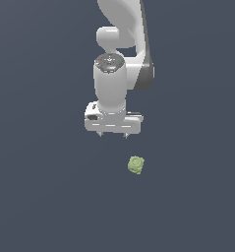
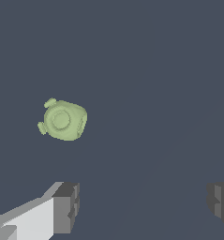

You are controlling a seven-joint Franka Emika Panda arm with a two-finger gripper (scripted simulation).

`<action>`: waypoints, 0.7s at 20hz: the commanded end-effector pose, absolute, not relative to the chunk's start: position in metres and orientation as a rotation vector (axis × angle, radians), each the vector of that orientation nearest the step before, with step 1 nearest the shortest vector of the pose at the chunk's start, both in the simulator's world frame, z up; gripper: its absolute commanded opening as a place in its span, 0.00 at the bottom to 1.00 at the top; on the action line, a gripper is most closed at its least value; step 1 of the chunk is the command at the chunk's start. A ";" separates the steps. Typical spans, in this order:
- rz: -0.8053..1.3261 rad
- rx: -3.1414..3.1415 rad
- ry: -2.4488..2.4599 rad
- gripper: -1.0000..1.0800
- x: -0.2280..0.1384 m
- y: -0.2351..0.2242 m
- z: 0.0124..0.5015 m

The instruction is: Pick up the object and move it to a goal position.

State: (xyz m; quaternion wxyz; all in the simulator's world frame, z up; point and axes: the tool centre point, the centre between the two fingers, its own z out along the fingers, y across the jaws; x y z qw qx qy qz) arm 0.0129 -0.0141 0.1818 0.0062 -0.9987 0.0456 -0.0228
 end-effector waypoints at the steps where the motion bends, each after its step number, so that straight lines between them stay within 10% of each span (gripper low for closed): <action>1: -0.071 -3.125 0.143 0.96 0.013 -0.014 0.182; 14: -0.074 -3.110 0.038 0.96 0.014 0.024 0.176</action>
